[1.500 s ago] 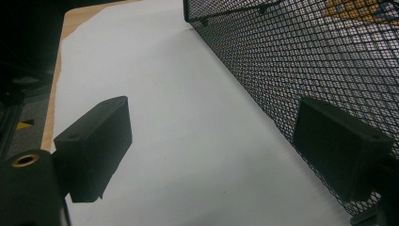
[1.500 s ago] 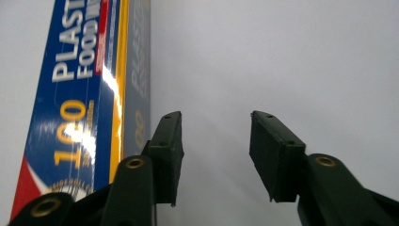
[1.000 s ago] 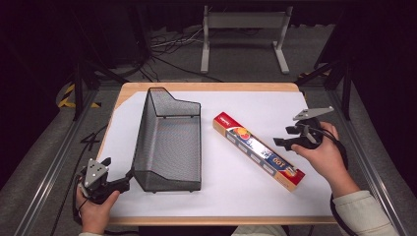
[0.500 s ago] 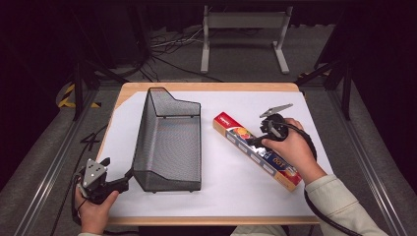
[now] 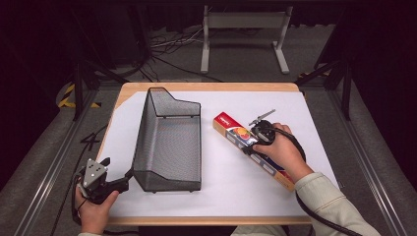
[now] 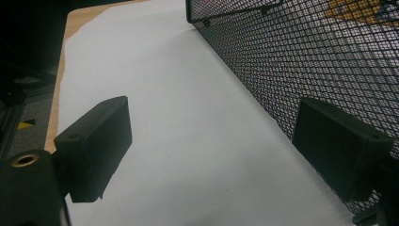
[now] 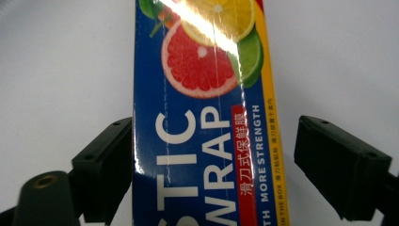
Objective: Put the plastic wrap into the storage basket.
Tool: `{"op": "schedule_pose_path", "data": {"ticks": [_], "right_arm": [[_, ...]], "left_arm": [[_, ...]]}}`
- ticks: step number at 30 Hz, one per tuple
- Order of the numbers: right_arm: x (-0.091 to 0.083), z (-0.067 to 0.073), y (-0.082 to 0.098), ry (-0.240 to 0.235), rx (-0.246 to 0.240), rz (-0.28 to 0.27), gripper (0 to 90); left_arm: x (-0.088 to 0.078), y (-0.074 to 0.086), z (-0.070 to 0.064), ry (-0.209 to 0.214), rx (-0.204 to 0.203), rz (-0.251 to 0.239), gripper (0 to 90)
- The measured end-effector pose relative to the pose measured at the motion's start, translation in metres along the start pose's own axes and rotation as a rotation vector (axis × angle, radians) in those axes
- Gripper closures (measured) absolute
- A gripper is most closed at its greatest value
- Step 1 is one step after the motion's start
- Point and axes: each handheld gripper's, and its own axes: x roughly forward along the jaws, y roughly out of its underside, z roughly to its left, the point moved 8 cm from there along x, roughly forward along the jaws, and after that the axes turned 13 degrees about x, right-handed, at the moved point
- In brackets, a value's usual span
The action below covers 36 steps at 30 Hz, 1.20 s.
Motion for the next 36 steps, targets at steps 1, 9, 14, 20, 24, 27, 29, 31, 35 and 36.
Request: {"op": "schedule_pose_path", "data": {"ticks": [1,9,14,20,24,27,29,31,35,36], "right_arm": [[0.003,-0.001,0.002,0.009,-0.004,0.018,21.2],[0.001,0.004,0.005,0.021,-0.030,0.055,38.8],[0.001,0.006,0.004,0.053,-0.048,0.060,39.9],[-0.002,0.009,0.002,0.036,-0.014,0.030,40.2],[-0.008,0.012,-0.002,0.026,-0.011,0.010,40.3],[-0.018,0.016,-0.007,0.022,-0.006,0.000,40.3],[-0.023,0.018,-0.010,0.020,-0.007,-0.012,40.3],[-0.030,0.021,-0.014,0.010,-0.006,-0.025,40.3],[-0.039,0.027,-0.020,0.000,0.000,-0.052,40.3],[-0.042,0.028,-0.021,-0.002,0.001,-0.056,40.3]], "left_arm": [[0.000,0.000,0.000,-0.001,-0.003,0.000,13.1],[0.000,0.000,0.000,-0.001,0.001,0.000,13.1],[0.000,0.000,0.001,-0.003,-0.004,-0.001,13.1],[0.000,0.000,0.001,-0.003,0.000,0.000,13.1],[0.000,0.000,0.001,-0.005,-0.003,-0.003,13.1],[0.000,0.000,0.001,-0.006,-0.002,-0.003,13.1],[-0.001,0.000,0.001,-0.007,-0.002,-0.003,13.1],[-0.001,0.000,0.001,-0.006,-0.003,-0.004,13.1],[-0.001,0.000,0.001,-0.007,-0.003,-0.004,13.1],[-0.001,0.000,0.001,-0.007,-0.001,-0.003,13.1]]}}
